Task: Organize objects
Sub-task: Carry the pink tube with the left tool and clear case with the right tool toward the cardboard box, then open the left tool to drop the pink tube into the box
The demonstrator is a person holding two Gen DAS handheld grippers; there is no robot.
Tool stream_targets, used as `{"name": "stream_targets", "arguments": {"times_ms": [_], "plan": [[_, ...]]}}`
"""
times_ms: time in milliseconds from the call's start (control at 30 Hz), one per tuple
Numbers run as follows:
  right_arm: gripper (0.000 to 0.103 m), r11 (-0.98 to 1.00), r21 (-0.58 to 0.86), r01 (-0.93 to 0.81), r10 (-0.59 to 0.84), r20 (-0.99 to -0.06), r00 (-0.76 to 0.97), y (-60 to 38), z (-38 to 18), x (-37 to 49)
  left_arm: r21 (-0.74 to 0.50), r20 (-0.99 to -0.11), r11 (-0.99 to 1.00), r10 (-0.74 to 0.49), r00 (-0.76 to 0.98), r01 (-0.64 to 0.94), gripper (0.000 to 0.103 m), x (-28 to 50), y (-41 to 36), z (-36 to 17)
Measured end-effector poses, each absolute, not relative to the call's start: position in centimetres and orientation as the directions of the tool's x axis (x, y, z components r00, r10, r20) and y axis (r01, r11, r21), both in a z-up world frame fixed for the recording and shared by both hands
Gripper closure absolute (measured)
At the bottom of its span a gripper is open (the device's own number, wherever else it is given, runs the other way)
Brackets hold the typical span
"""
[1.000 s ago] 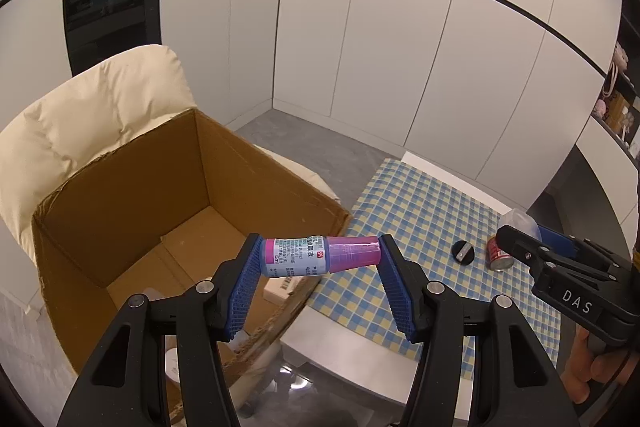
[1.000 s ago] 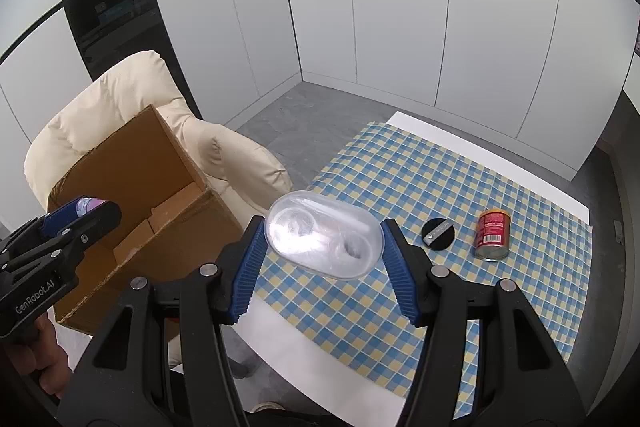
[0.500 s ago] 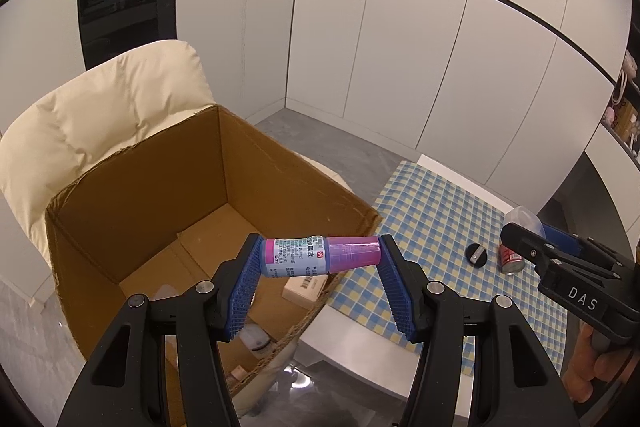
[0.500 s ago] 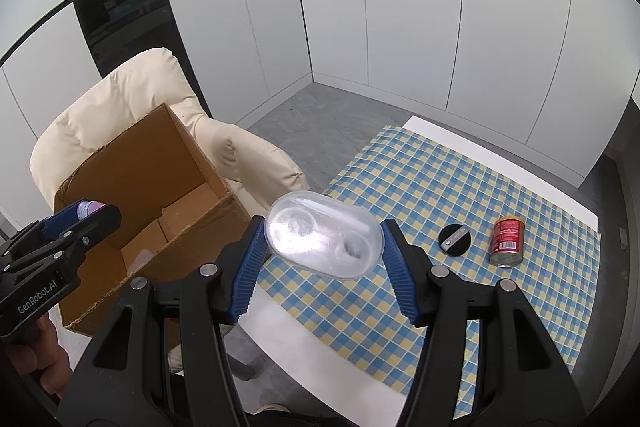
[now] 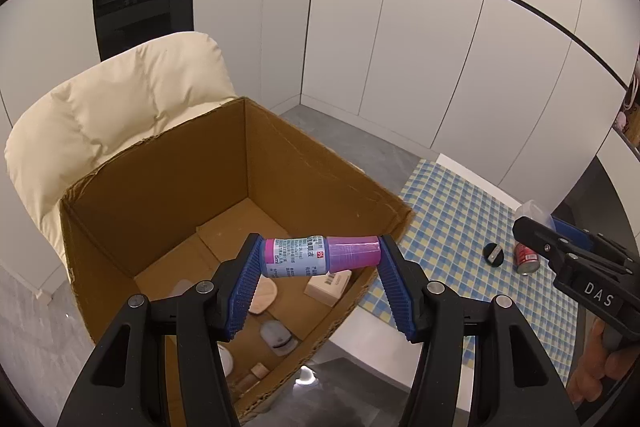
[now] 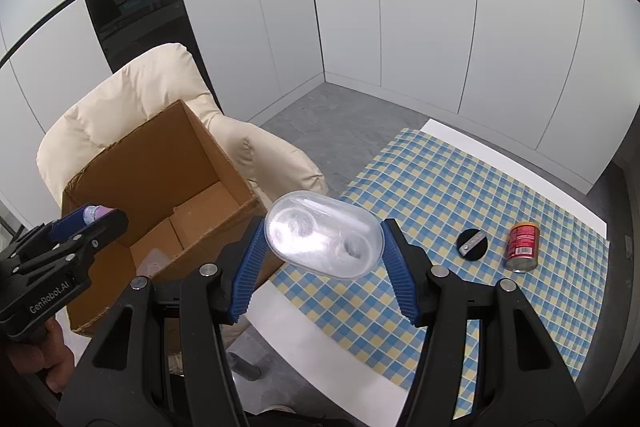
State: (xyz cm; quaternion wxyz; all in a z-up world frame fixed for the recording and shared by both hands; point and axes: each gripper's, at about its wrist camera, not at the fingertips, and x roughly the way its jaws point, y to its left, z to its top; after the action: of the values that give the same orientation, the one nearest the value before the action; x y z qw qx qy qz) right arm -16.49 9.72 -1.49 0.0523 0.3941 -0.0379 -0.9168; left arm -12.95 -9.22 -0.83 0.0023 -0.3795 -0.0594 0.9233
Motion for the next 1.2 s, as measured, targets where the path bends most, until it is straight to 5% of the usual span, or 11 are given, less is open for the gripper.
{"name": "stream_targets", "arguments": {"times_ms": [667,800,933,1200], "plan": [[0.043,-0.985,0.112,0.131,-0.171,-0.711,-0.682,6.8,-1.6,-16.8,-0.074,-0.703,-0.992,-0.017,-0.711,0.098,0.043,-12.3,-11.6,-1.1],[0.043,-0.983,0.112,0.146,-0.182,-0.710,-0.680,6.2,-1.6,-16.9,-0.068,-0.693,-0.992,-0.031,-0.720,0.107,0.032,-12.1,-12.2,-0.7],[0.043,-0.981,0.112,0.159,-0.191,-0.710,-0.678,5.4,-1.6,-17.0,-0.052,-0.680,-0.990,-0.063,-0.731,0.133,0.005,-11.7,-12.8,-0.6],[0.043,-0.975,0.111,0.190,-0.212,-0.710,-0.672,3.8,-1.6,-17.1,-0.034,-0.670,-0.984,-0.109,-0.734,0.177,0.000,-11.2,-14.2,-0.2]]}}
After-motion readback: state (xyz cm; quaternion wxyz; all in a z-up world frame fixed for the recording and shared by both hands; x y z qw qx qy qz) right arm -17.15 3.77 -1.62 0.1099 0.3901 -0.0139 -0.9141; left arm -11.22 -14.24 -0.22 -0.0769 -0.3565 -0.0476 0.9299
